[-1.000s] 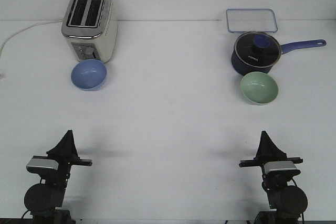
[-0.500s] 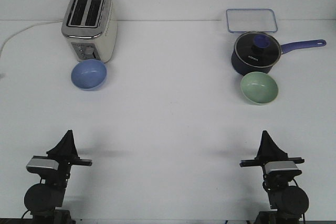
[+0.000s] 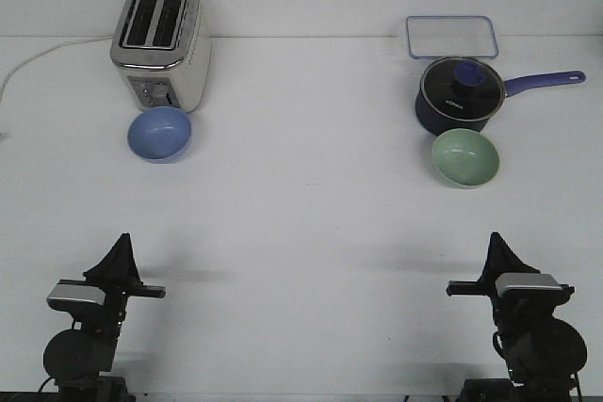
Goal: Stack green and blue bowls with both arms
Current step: 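Reach the right gripper forward to the pale green bowl's rim and grasp it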
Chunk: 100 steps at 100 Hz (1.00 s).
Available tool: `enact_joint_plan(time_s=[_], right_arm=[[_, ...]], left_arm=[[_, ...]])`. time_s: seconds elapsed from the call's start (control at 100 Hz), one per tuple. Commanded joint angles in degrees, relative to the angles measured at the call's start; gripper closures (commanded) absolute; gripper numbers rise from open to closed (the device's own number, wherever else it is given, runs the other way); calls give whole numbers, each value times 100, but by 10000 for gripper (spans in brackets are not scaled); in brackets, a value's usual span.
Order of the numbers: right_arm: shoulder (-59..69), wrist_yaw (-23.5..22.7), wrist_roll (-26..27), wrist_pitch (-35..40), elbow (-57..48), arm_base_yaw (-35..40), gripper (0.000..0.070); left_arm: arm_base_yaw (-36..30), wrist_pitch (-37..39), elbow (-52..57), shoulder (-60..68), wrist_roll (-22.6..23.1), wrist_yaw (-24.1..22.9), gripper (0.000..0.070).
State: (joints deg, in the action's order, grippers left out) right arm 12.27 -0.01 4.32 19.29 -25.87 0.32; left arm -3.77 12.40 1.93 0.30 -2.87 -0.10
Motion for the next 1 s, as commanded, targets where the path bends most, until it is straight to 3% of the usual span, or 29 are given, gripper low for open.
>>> enact_joint_plan(time_s=[0.0, 0.49, 0.81, 0.88, 0.99], right_arm=[[291, -13, 15, 310, -407, 0, 700], [2837, -17, -98, 3143, -3112, 0, 700], [3521, -15, -109, 3523, -3320, 0, 695], [3521, -15, -109, 3510, -3320, 0, 620], [3506, -13, -109, 3521, -3320, 0, 395]], left_arm=[[2, 57, -114, -11, 46, -11, 689], [2, 57, -114, -11, 46, -11, 689], [2, 57, -114, -11, 46, -11, 689], [2, 57, -114, -11, 46, -11, 689], [2, 57, -114, -11, 46, -11, 689]])
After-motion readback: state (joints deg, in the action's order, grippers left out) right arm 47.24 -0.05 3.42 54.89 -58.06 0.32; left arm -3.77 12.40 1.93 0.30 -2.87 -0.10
